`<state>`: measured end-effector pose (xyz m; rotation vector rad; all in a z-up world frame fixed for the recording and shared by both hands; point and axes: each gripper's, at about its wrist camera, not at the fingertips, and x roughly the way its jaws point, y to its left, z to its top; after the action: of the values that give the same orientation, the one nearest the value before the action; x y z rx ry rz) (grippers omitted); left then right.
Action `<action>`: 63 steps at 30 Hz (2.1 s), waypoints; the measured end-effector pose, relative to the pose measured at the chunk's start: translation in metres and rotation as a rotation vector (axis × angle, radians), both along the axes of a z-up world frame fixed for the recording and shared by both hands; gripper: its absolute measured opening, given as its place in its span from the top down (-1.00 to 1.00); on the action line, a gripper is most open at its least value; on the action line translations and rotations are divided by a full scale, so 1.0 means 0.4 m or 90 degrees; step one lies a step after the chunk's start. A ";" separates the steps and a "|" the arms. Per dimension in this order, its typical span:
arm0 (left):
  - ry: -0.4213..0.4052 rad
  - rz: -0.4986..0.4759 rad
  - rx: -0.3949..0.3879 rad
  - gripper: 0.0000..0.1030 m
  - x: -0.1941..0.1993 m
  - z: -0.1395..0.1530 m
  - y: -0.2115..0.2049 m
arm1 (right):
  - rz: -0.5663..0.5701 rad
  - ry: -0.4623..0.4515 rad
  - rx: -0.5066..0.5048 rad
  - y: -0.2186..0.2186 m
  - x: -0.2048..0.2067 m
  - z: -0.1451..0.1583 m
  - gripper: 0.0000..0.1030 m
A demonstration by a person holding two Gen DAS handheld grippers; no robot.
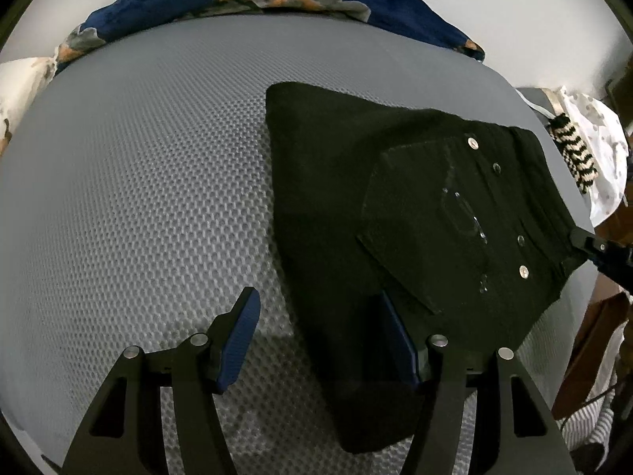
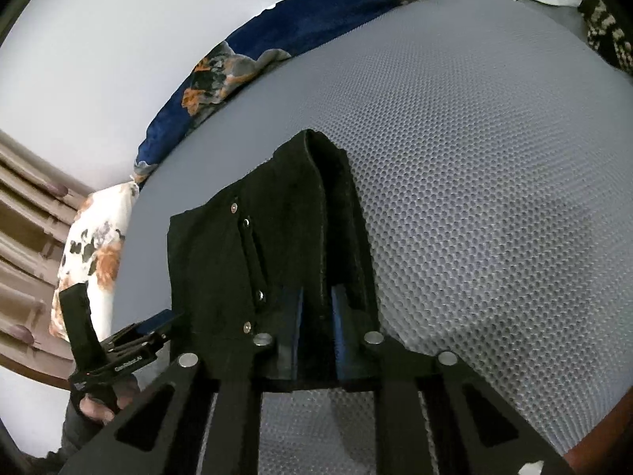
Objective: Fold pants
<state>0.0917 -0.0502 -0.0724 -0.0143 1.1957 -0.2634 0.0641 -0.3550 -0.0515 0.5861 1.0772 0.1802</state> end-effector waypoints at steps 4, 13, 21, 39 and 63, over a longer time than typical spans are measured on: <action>0.005 -0.008 -0.002 -0.22 -0.011 -0.006 -0.004 | 0.000 -0.007 -0.010 0.003 -0.036 0.015 0.80; 0.000 -0.019 -0.006 -0.25 -0.042 -0.018 0.011 | -0.011 0.028 -0.017 -0.010 -0.045 -0.052 0.81; -0.004 -0.017 0.003 -0.26 -0.043 -0.023 -0.016 | 0.005 0.030 -0.018 -0.010 -0.035 -0.045 0.70; -0.016 -0.015 0.035 -0.30 -0.005 0.000 -0.039 | 0.047 0.052 -0.065 0.001 0.058 -0.032 0.13; 0.129 0.030 -0.288 -0.09 0.146 -0.057 0.046 | 0.118 0.079 0.281 -0.091 0.155 -0.199 0.32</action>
<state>0.1503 -0.0318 -0.0954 -0.4731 1.3124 -0.4950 0.1259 -0.3913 -0.1312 0.9013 1.2214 0.5583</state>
